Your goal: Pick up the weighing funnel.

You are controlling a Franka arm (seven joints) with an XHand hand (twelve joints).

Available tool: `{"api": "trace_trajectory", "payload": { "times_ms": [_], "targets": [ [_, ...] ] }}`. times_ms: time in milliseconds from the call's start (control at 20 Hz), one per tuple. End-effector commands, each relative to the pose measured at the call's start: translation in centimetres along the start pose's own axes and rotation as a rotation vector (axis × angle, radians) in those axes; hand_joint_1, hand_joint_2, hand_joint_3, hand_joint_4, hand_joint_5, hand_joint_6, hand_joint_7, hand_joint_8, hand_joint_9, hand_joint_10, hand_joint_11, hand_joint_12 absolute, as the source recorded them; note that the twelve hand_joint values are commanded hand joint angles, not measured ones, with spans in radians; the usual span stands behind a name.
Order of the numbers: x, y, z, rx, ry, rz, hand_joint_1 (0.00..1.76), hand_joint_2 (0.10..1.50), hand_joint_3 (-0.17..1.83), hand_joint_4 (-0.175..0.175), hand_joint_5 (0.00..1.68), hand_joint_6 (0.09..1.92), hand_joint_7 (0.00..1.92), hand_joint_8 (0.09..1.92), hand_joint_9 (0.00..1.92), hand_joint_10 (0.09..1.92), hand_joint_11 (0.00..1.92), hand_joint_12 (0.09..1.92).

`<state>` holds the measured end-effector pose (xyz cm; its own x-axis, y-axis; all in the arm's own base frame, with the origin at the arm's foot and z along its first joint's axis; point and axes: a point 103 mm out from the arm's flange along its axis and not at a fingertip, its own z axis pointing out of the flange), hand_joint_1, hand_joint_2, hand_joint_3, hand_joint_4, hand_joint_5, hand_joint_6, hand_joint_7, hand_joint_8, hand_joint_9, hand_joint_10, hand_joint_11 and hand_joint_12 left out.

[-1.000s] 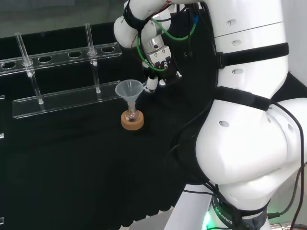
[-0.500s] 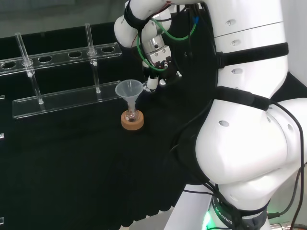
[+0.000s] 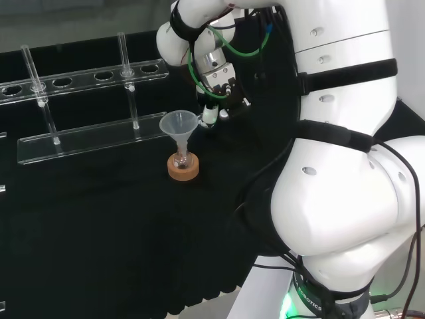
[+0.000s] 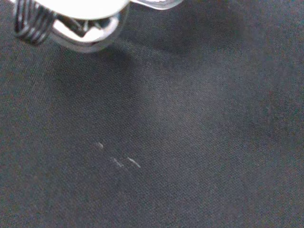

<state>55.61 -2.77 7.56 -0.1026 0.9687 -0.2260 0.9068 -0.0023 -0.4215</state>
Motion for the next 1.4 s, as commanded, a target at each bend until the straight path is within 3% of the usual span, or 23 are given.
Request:
{"api": "trace_trajectory", "payload": {
  "times_ms": [50,1400],
  "targets": [
    [0.2,0.18,0.11,-0.004,-0.001,-0.004,0.96,0.56,0.62,0.053,0.76,0.65,0.7,0.6,1.0,0.36,0.73,1.22],
    [0.67,0.48,0.11,0.005,-0.025,-0.013,0.96,0.57,0.63,0.062,0.8,0.66,0.71,0.6,1.0,0.36,0.73,1.22]
  ]
}}
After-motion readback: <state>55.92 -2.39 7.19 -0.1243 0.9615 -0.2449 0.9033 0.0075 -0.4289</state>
